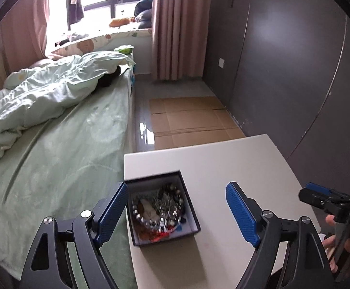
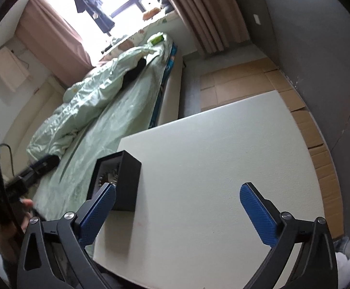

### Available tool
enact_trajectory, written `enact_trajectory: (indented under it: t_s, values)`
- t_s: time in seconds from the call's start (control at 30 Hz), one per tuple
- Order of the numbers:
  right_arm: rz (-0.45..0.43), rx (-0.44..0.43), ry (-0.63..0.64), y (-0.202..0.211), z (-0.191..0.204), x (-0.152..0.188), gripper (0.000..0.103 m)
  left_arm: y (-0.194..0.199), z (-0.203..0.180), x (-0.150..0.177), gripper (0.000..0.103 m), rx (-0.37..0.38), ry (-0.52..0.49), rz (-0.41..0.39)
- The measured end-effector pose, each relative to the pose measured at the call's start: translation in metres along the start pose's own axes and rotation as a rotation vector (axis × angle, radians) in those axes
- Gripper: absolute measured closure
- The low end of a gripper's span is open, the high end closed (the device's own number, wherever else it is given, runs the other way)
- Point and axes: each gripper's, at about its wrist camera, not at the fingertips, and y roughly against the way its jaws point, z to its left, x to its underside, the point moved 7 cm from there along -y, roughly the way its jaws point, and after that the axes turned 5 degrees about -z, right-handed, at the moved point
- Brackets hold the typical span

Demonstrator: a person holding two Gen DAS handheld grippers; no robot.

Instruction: Organize jewelry

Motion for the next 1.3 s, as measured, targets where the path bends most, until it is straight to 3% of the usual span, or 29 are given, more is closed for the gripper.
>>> enact_trajectory:
  t_s: [0.3, 0.53, 1.03, 1.3]
  values:
    - [-0.072, 0.049, -0.008, 0.047, 0.006, 0.035, 0.000, 0.049, -0.017, 0.026, 0.003, 0.033, 0.005, -0.052]
    - [-0.146, 0.073, 0.013, 0.094, 0.017, 0.054, 0.000, 0.090, -0.021, 0.044, 0.002, 0.053, 0.038, -0.089]
    - [-0.214, 0.073, 0.132, 0.179, 0.073, 0.095, 0.000, 0.188, -0.036, 0.094, 0.000, 0.093, 0.100, -0.200]
    - [-0.234, 0.110, 0.190, 0.213, 0.091, 0.117, 0.000, 0.218, -0.050, 0.123, 0.000, 0.104, 0.064, -0.213]
